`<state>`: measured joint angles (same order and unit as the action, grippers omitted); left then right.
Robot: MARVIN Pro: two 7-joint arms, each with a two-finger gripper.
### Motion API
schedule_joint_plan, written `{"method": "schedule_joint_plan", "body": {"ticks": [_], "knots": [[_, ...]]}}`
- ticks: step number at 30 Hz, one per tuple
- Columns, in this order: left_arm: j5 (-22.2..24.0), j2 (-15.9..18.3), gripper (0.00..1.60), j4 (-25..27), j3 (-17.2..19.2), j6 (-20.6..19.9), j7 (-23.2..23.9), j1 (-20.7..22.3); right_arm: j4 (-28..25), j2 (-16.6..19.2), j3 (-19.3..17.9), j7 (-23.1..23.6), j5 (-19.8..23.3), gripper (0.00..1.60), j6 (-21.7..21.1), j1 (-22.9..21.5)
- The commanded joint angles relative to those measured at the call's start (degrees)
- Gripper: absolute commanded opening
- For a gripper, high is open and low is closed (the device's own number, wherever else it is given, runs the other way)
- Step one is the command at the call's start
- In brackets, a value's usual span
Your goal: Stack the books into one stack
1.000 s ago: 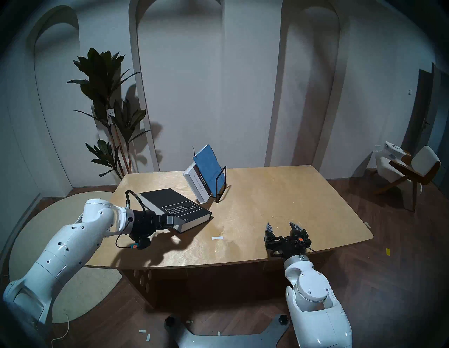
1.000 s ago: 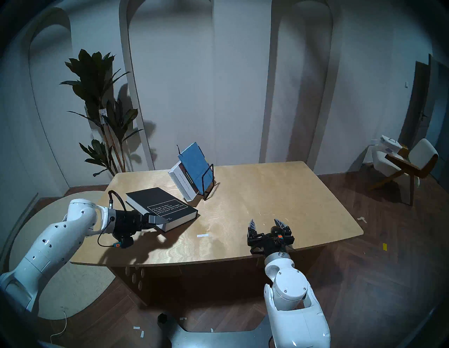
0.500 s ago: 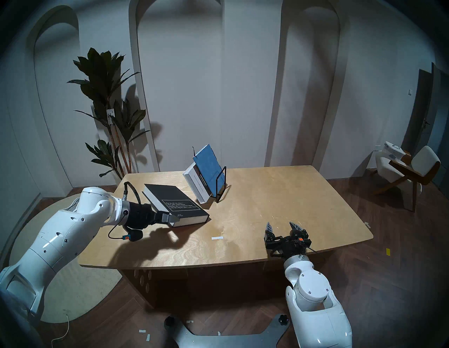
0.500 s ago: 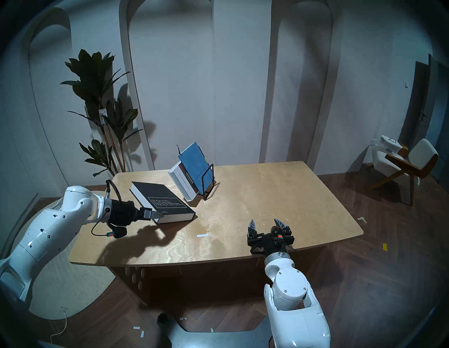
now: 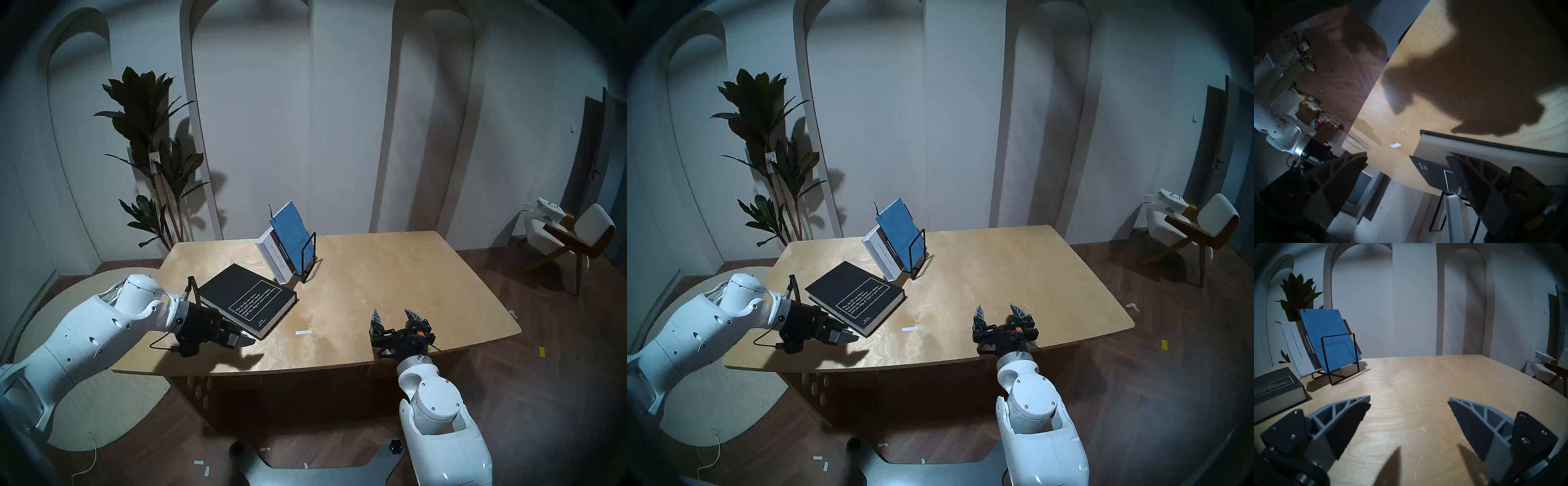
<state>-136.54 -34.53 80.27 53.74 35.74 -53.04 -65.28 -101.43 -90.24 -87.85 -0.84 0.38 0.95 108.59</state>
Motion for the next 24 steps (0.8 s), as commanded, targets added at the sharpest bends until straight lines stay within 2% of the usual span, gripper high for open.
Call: {"method": "schedule_joint_plan", "body": {"ticks": [1,4,5,8,9,10,12,14,21,24], "knots": [[4.6,-0.4,1.60,-4.1,6.1,-3.4,-2.3,3.9,-1.5,0.0,0.0,0.0,0.0,1.60,0.4,0.0],[7.6,0.0,1.60,-5.4,9.1,-2.0,-0.8,3.4,-1.5,0.0,0.0,0.0,0.0,1.60,0.4,0.0],[9.0,0.3,1.60,-6.0,10.5,-1.3,1.2,2.8,-1.5,0.0,0.0,0.0,0.0,1.60,0.4,0.0],[12.3,0.7,1.60,-7.1,13.3,-1.4,3.2,1.3,-1.4,0.0,0.0,0.0,0.0,1.60,0.4,0.0],[14.1,0.4,1.60,-7.7,14.2,-1.7,3.0,1.2,-1.4,0.0,0.0,0.0,0.0,1.60,0.4,-0.1],[19.0,-0.6,1.60,-8.7,16.1,-0.2,1.9,0.7,-1.4,0.0,0.0,0.0,0.0,1.60,0.4,-0.1],[22.6,-2.2,1.60,-9.8,18.2,0.4,1.1,0.2,-1.3,0.0,0.0,0.0,0.0,1.60,0.4,-0.1],[25.5,-3.5,1.60,-10.8,19.7,0.9,0.3,0.0,-1.3,0.0,0.0,0.0,0.0,1.60,0.4,-0.1],[36.9,-8.4,1.60,-15.0,25.1,3.4,-2.5,-1.1,-0.5,1.7,2.5,-0.4,-5.0,1.60,1.4,-1.8],[40.8,-10.0,1.60,-16.6,26.4,5.0,-3.3,-2.1,-0.1,2.4,3.7,-0.6,-7.3,1.60,1.9,-3.1]]}}
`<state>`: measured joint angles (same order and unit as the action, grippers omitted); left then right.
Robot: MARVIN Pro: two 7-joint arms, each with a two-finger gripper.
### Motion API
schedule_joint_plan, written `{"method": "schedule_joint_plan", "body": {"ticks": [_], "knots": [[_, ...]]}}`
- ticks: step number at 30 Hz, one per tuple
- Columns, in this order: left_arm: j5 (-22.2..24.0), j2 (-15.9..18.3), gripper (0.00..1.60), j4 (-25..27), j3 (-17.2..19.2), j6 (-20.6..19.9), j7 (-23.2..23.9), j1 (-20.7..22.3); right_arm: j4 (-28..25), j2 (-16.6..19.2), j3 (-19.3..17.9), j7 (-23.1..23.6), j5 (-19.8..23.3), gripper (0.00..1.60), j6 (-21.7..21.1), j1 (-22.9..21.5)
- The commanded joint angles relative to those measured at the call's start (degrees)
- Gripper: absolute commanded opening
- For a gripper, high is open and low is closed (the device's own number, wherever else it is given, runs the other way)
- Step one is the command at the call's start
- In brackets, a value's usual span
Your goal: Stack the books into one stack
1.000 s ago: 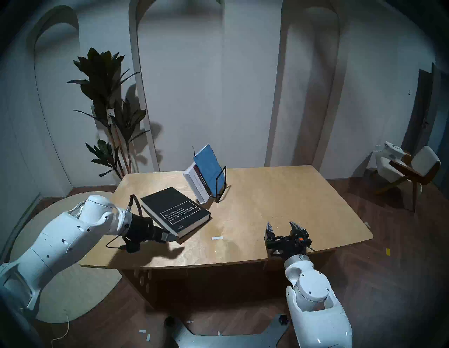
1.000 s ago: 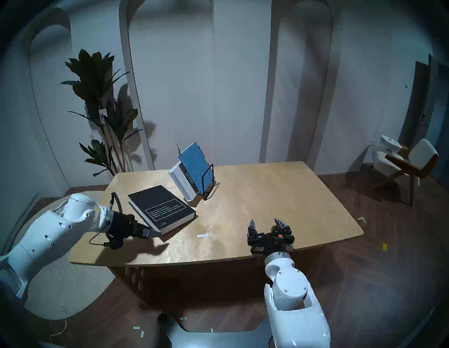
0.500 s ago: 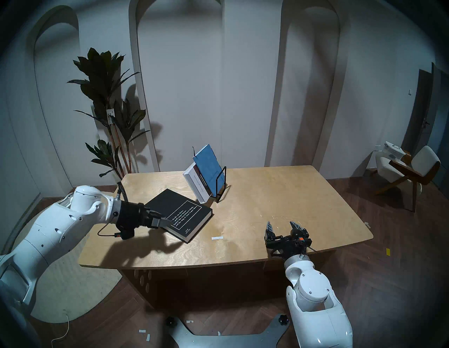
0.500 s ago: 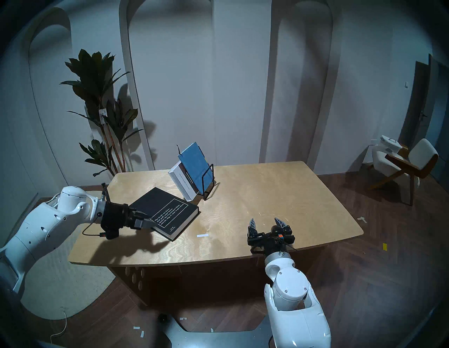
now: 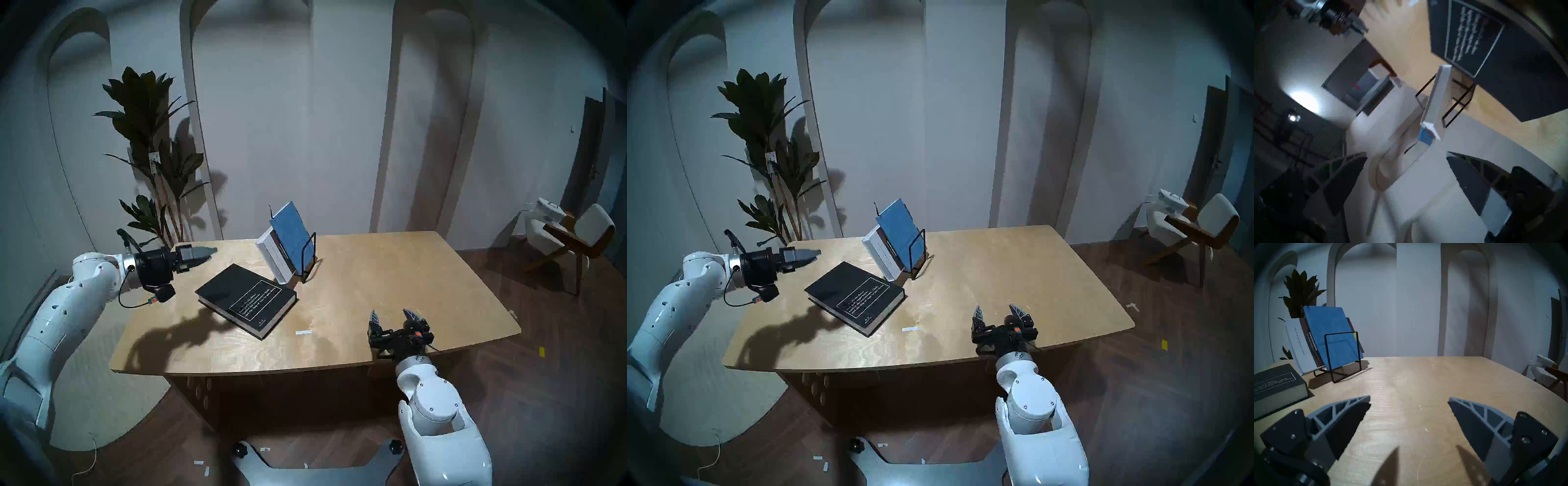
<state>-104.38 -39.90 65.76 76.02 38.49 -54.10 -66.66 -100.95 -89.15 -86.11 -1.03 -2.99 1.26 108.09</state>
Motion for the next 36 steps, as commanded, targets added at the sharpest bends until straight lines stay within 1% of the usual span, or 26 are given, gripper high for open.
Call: {"method": "schedule_joint_plan", "body": {"ticks": [1,6,7,10,16,19,22,27,36], "knots": [[10.5,-5.5,1.60,-2.6,4.9,2.7,-2.5,-1.2,-0.3,1.5,2.5,-0.7,-5.1,1.60,1.8,-3.1],[16.7,-8.6,1.60,-4.4,6.7,5.0,-3.5,-2.7,0.4,1.9,4.5,-1.4,-8.4,1.60,2.1,-5.1],[18.7,-9.6,1.60,-4.9,7.3,5.9,-3.8,-3.0,0.5,1.9,5.2,-1.5,-9.3,1.60,2.2,-5.6],[22.1,-11.2,1.60,-5.9,8.1,7.5,-4.3,-3.4,0.5,1.5,6.7,-1.8,-10.5,1.60,2.5,-6.3],[29.3,-14.4,1.60,-7.5,9.9,10.5,-5.1,-4.7,1.3,1.5,10.8,-2.8,-14.6,1.60,3.3,-9.1],[32.4,-15.7,1.60,-7.7,10.7,11.7,-4.6,-4.9,2.4,1.6,12.9,-3.3,-16.5,1.60,3.5,-10.8],[35.6,-16.9,1.60,-7.8,11.7,12.6,-2.9,-5.1,3.9,1.5,15.0,-4.2,-18.6,1.60,3.6,-12.8],[39.4,-18.0,1.60,-7.5,12.7,13.4,-0.7,-5.4,7.2,0.9,17.5,-6.0,-21.2,1.60,3.7,-16.1],[44.3,-19.5,1.60,-7.0,14.1,14.0,2.0,-5.7,14.0,-0.6,20.5,-8.4,-23.0,1.60,4.6,-21.5]]}}
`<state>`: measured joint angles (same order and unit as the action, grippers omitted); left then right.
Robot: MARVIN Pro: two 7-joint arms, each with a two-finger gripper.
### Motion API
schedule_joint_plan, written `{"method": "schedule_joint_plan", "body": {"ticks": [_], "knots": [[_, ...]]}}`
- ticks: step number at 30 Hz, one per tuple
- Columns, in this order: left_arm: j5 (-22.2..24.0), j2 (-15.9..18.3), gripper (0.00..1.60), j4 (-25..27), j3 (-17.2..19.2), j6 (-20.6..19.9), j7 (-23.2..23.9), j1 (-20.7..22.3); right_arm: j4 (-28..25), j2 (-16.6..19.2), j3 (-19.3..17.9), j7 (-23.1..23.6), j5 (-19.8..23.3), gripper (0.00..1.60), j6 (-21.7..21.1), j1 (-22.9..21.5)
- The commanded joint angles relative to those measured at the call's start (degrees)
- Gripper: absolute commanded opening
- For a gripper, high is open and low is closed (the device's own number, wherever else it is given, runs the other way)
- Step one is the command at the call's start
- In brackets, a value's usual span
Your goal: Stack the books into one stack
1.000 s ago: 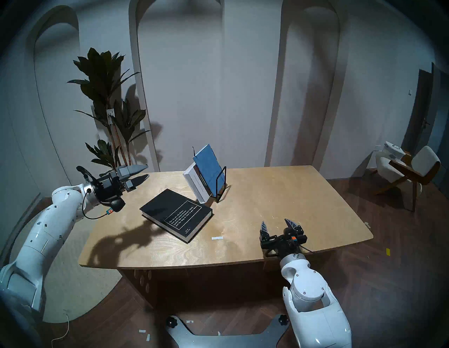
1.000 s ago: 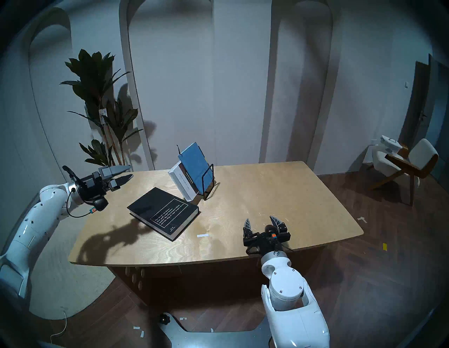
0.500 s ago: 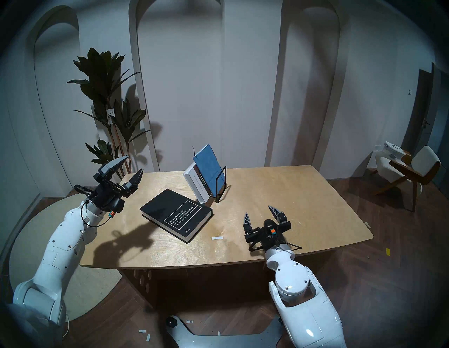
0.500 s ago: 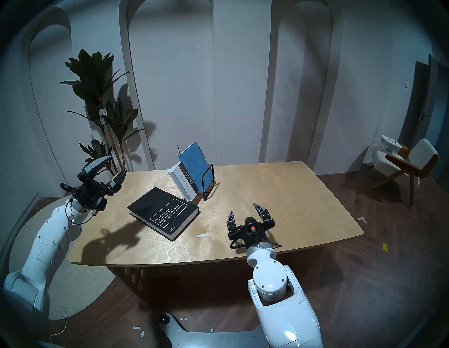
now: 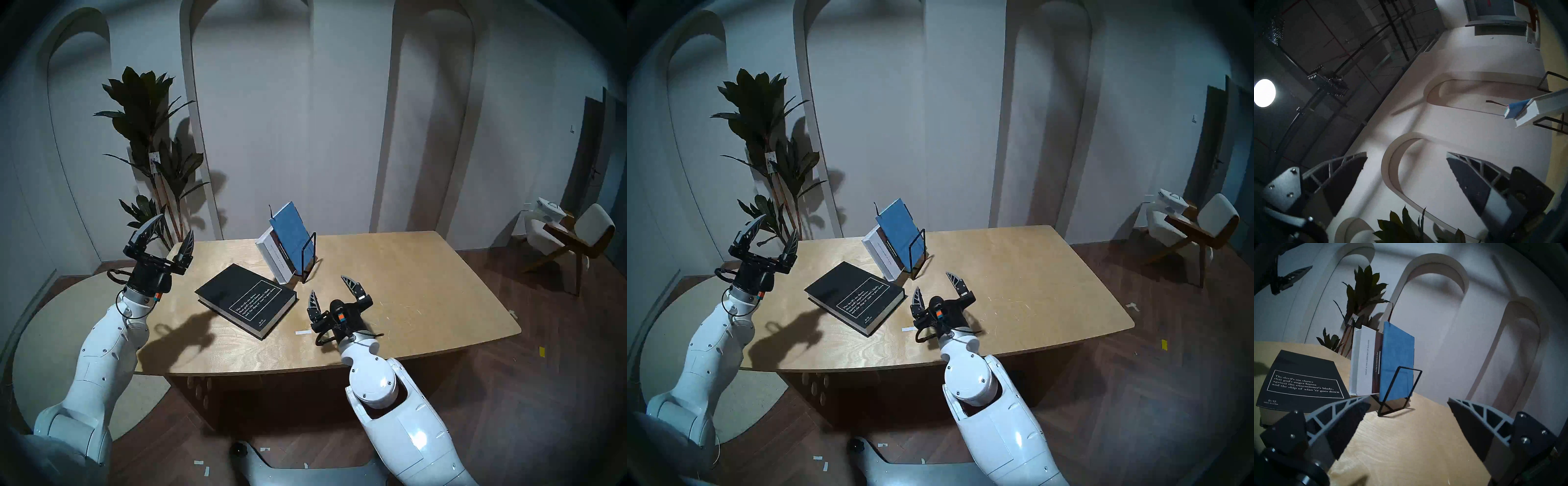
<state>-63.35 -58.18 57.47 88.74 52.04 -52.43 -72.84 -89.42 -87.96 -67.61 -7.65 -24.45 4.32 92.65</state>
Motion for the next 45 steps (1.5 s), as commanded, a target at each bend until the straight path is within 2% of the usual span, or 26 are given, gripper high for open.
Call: {"method": "schedule_joint_plan", "body": {"ticks": [1,18,29,37,38,45], "knots": [[3.5,-1.2,1.60,1.3,1.4,0.5,0.4,0.4,2.6,-1.8,2.2,-1.9,-1.7,1.60,1.7,-6.1],[7.5,-2.6,1.60,1.7,2.4,0.7,2.3,0.0,14.5,-5.9,8.4,-3.0,-6.3,1.60,0.7,-16.9],[9.0,-3.1,1.60,1.7,2.9,0.7,4.0,0.0,20.5,-8.9,10.0,-3.8,-7.4,1.60,-0.6,-22.5],[10.0,-3.3,1.60,1.8,3.2,0.8,5.3,-0.1,26.2,-11.9,11.0,-4.7,-7.9,1.60,-3.1,-27.6],[10.0,-3.3,1.60,1.8,3.2,0.8,5.4,-0.1,25.9,-11.5,11.0,-4.9,-7.9,1.60,-3.0,-27.0],[10.8,-3.4,1.60,1.8,3.5,0.8,6.4,-0.2,31.7,-14.9,10.8,-5.5,-8.0,1.60,-5.7,-31.2]]}}
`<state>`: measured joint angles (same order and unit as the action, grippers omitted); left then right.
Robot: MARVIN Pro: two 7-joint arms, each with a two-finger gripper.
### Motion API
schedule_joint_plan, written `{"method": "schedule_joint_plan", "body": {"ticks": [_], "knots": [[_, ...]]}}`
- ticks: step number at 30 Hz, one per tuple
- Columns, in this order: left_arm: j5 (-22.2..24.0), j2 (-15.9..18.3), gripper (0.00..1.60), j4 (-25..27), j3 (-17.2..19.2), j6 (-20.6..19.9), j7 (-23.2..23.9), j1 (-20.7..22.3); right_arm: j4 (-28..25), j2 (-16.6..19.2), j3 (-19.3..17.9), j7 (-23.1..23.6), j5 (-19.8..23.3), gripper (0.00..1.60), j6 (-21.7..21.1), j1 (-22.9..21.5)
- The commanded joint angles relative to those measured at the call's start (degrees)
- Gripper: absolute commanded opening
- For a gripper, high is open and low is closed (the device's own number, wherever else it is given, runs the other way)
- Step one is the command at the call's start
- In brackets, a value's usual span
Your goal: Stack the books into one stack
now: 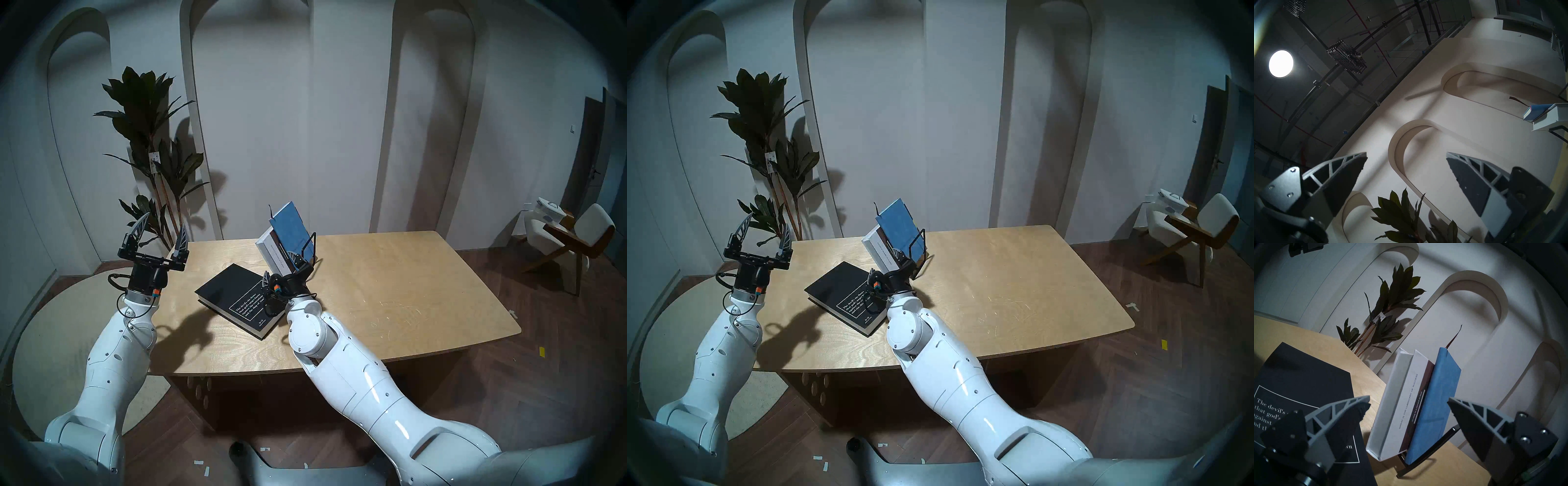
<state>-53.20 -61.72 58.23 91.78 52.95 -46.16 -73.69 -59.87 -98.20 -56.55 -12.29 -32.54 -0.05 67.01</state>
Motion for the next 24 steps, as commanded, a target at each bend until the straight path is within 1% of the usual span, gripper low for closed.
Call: {"method": "schedule_joint_plan", "body": {"ticks": [1,7,8,9,15,23,24], "knots": [[0.8,0.2,1.60,1.0,0.5,-0.1,0.3,0.7,3.0,-5.2,-0.3,-1.1,0.1,1.60,-1.8,-6.2],[1.4,0.2,1.60,1.1,0.6,-0.1,1.2,0.6,7.2,-7.2,-0.6,-1.9,0.0,1.60,-3.5,-8.8],[1.4,0.2,1.60,1.1,0.6,-0.1,1.2,0.6,7.2,-7.2,-0.6,-1.9,0.0,1.60,-3.5,-8.8],[1.7,0.2,1.60,1.2,0.7,-0.1,1.5,0.6,8.8,-7.8,-0.7,-2.1,0.0,1.60,-4.0,-9.7],[2.4,0.1,1.60,1.4,0.9,-0.1,2.4,0.6,13.1,-9.6,-1.3,-3.1,-0.1,1.60,-5.5,-12.0],[3.3,0.1,1.60,1.7,1.1,-0.2,3.5,0.5,18.1,-10.8,-2.5,-3.8,0.1,1.60,-7.3,-14.4],[3.5,0.1,1.60,1.8,1.1,-0.2,3.7,0.5,19.0,-11.0,-2.8,-4.0,0.1,1.52,-7.6,-14.9]]}}
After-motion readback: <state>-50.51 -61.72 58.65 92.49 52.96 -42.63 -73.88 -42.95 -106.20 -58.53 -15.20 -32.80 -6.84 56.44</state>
